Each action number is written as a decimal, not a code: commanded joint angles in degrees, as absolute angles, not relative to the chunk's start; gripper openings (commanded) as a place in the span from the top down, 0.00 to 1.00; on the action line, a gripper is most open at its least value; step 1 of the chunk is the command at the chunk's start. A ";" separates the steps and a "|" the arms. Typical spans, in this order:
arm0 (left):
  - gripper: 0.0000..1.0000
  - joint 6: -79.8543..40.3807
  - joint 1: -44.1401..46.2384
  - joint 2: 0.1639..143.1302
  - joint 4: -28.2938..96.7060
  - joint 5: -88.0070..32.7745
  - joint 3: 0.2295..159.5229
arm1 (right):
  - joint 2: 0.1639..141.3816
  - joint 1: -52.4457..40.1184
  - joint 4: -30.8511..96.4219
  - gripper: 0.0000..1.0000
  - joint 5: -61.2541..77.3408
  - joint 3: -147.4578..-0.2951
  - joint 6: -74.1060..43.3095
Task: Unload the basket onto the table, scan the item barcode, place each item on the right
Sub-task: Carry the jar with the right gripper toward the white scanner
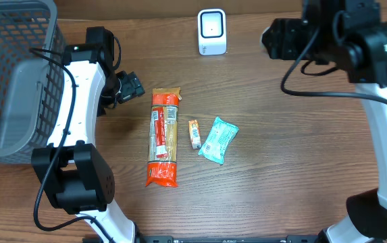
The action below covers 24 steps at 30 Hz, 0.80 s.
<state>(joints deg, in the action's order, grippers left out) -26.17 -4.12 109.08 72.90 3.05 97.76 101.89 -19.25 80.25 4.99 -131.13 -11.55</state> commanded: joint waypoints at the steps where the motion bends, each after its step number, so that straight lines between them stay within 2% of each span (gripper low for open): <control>1: 0.00 -25.76 -3.57 107.98 73.01 3.11 97.60 | 103.04 -21.54 75.83 0.96 3.46 -127.63 -7.01; 11: 0.00 -25.76 -3.31 107.98 72.99 3.11 97.60 | 103.04 -22.68 48.47 0.96 3.05 -107.50 -8.75; 14: 0.00 -25.76 -3.36 107.98 73.01 3.11 97.60 | 103.31 -24.10 31.75 0.96 -1.91 -97.95 -8.95; 18: 0.00 -25.76 -3.31 107.98 73.01 3.11 97.60 | 104.57 -24.86 16.84 0.96 -4.45 -91.98 -8.95; 24: 0.00 -25.76 -3.31 107.98 72.99 3.11 97.60 | 107.33 -25.02 14.48 0.97 -3.97 -95.74 -8.88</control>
